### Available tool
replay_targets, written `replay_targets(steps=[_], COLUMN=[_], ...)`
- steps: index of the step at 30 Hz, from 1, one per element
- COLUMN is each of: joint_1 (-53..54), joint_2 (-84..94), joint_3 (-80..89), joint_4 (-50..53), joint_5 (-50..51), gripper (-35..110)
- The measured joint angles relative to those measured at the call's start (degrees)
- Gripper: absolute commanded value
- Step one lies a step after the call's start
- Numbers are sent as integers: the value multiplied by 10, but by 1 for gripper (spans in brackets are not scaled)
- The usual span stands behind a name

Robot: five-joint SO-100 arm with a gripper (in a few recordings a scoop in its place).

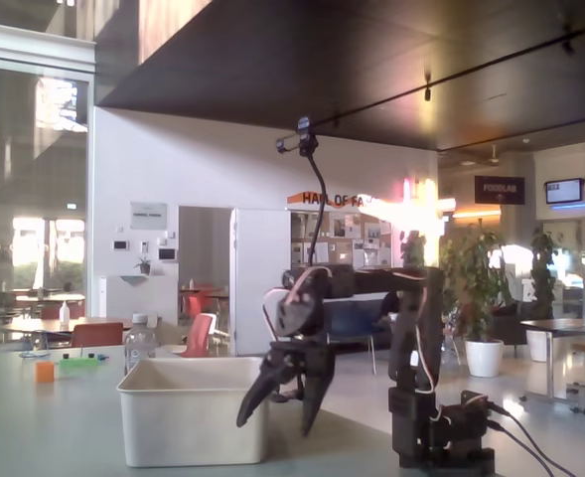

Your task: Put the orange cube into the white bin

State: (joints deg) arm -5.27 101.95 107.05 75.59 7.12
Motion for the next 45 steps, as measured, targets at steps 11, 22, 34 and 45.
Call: replay_targets(steps=[11, 22, 34, 45], joint_1=[5, 11, 11, 9], joint_2=[408, 536, 543, 644], joint_3=[377, 535, 584, 587], joint_4=[-169, -205, -205, -202], joint_5=[-2, 1, 1, 1], gripper=[61, 50, 26, 26])
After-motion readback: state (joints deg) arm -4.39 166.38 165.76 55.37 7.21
